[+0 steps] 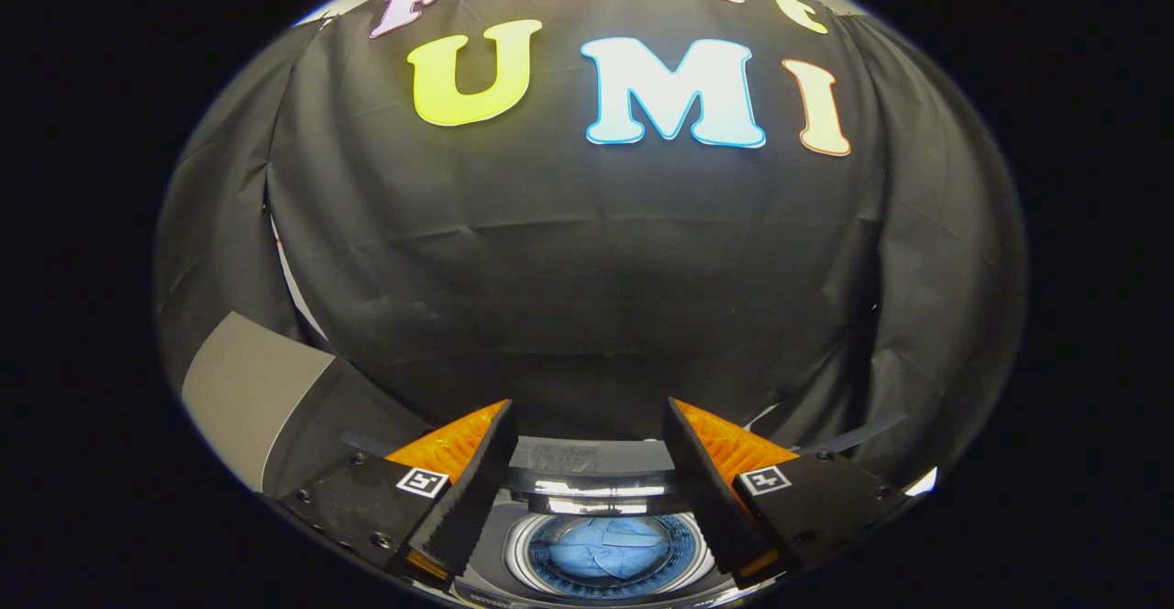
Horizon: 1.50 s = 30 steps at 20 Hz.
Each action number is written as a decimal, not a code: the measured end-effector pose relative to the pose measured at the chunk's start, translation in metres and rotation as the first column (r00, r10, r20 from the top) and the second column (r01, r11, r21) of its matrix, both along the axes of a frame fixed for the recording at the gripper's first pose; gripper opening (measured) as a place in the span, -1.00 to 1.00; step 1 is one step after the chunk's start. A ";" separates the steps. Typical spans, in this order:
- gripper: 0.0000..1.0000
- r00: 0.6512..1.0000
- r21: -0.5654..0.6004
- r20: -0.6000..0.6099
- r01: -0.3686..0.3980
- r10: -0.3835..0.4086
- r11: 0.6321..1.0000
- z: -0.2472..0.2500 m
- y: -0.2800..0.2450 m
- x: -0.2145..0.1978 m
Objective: Put the clothes into the washing machine and then close the washing machine lid.
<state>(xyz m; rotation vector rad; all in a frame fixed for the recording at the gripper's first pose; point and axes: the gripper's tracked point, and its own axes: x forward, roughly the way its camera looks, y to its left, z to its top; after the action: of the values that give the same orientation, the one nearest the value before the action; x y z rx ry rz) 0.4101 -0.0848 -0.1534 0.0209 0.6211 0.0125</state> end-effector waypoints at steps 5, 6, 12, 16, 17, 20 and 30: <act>0.98 1.000 0.007 0.004 -0.009 0.009 1.000 -0.005 0.002 -0.030; 0.98 1.000 0.009 -0.001 -0.007 0.007 1.000 -0.006 0.003 -0.035; 0.97 0.999 0.035 -0.030 -0.018 0.019 0.999 -0.025 0.007 -0.083; 0.96 0.998 0.114 -0.069 0.020 -0.013 0.993 -0.046 0.010 -0.121; 0.96 0.997 0.130 -0.070 0.022 -0.013 0.991 -0.048 0.012 -0.129; 0.96 0.998 0.099 -0.053 0.028 -0.023 0.995 -0.042 0.004 -0.144; 0.97 0.987 0.123 0.163 -0.009 -0.011 0.992 0.043 0.036 -0.222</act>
<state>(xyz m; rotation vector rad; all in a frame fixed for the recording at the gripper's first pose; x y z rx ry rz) 0.1879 -0.0485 -0.1105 0.1382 0.4553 0.0513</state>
